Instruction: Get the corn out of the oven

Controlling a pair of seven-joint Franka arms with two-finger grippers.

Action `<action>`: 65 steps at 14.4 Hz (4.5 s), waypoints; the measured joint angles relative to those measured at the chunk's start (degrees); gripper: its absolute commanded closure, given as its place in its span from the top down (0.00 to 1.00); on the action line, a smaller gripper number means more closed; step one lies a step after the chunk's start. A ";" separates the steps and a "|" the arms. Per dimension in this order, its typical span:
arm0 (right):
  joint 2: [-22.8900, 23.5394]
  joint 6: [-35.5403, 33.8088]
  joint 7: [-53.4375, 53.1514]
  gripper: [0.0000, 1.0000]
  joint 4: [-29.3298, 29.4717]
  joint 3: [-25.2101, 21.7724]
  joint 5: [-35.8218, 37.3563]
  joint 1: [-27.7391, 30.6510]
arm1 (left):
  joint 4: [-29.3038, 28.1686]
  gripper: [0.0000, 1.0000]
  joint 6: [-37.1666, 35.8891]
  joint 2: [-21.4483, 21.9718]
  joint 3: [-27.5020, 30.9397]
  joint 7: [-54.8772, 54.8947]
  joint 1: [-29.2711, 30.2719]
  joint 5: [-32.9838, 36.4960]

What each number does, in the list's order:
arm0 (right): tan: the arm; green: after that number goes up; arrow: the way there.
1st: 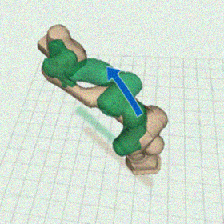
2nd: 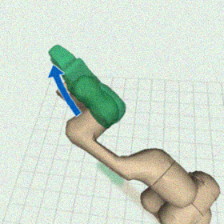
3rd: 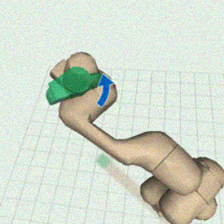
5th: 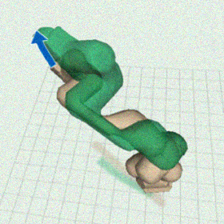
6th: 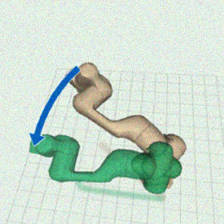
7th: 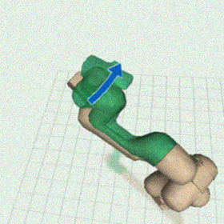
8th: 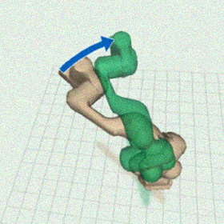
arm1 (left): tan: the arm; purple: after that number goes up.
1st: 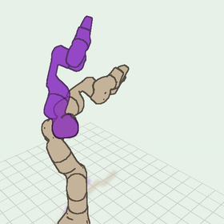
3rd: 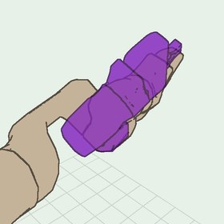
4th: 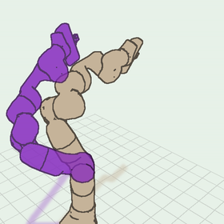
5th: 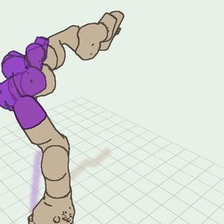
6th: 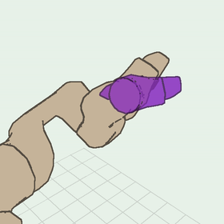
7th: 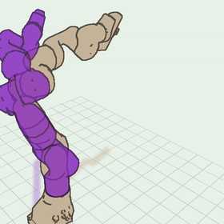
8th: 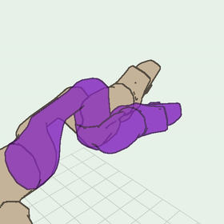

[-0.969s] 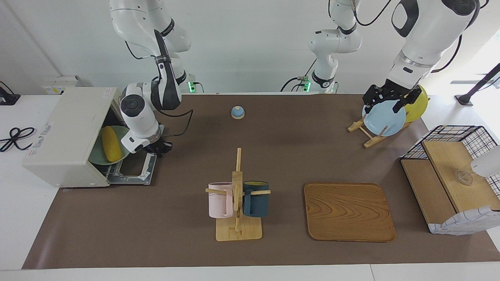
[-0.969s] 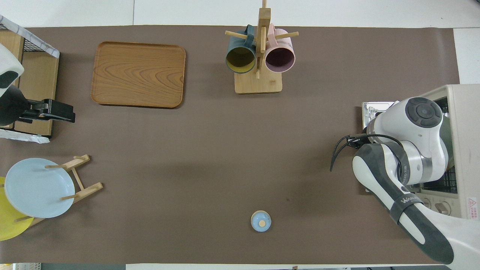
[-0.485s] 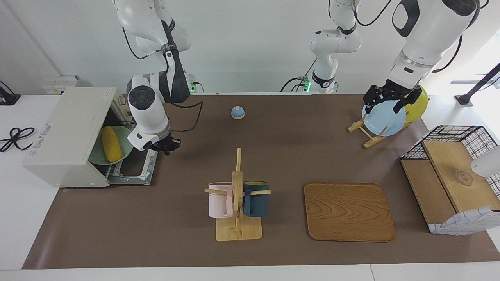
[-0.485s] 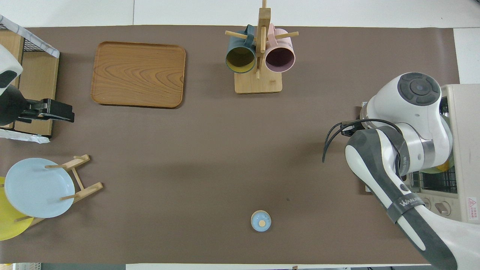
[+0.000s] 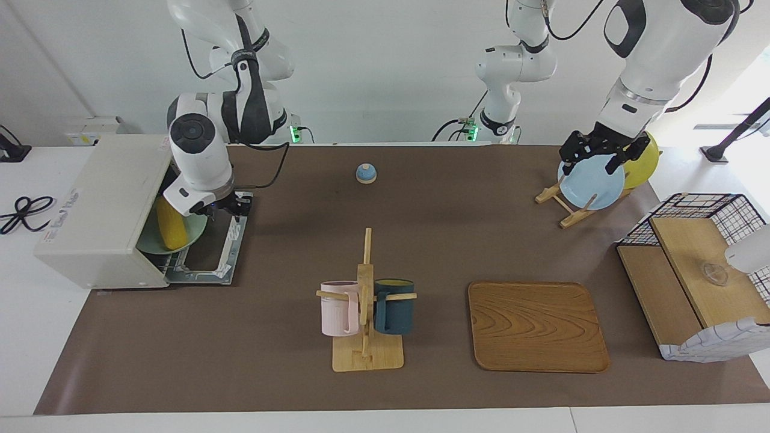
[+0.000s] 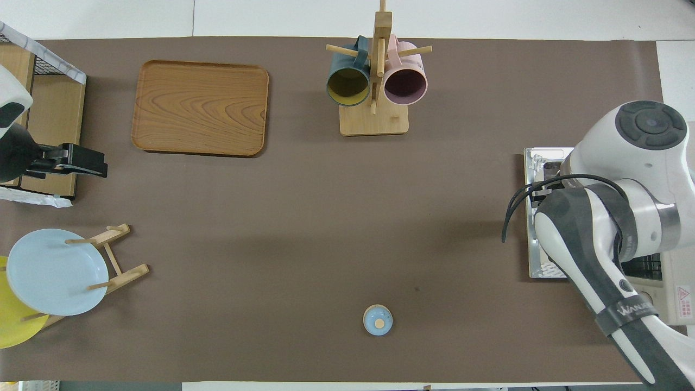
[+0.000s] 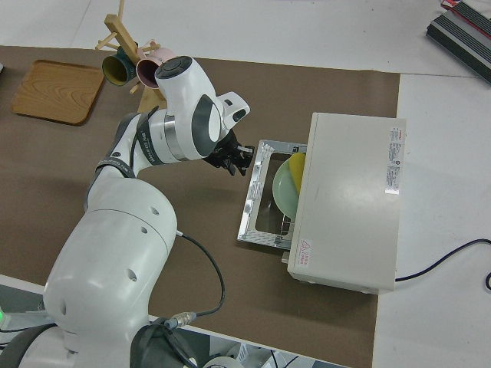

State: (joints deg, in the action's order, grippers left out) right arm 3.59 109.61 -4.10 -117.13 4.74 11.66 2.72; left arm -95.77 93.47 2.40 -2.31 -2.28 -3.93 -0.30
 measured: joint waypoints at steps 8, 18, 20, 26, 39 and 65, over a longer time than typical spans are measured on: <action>-0.53 1.17 4.85 0.54 -4.18 -0.01 0.01 4.70 | 0.00 1.00 0.52 0.00 -0.20 0.00 -0.09 0.00; -2.57 6.80 10.26 0.00 -9.60 0.01 0.70 8.06 | -0.02 1.00 0.52 0.00 -0.42 0.00 -0.16 0.00; -3.36 7.09 10.31 0.00 -10.16 0.30 0.76 7.80 | -0.04 1.00 0.55 0.00 -0.43 0.00 -0.17 0.00; -3.89 4.32 10.39 0.00 -7.42 0.63 2.47 2.63 | -0.05 1.00 1.09 0.00 -0.73 0.00 -0.20 0.00; -0.60 -12.11 -17.99 0.00 6.65 1.45 2.45 -27.07 | -0.27 1.00 1.15 0.00 -0.74 0.00 -0.20 -0.01; 27.45 5.54 -50.49 0.31 29.72 1.23 -5.92 -39.65 | -3.19 1.00 5.63 0.00 -0.68 0.02 -0.13 -0.14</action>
State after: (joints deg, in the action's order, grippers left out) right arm 31.05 115.15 -54.59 -87.41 5.97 5.74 -36.94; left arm -98.97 99.09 2.41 -2.99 -2.26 -4.06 -0.44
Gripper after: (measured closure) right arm 0.683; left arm 0.000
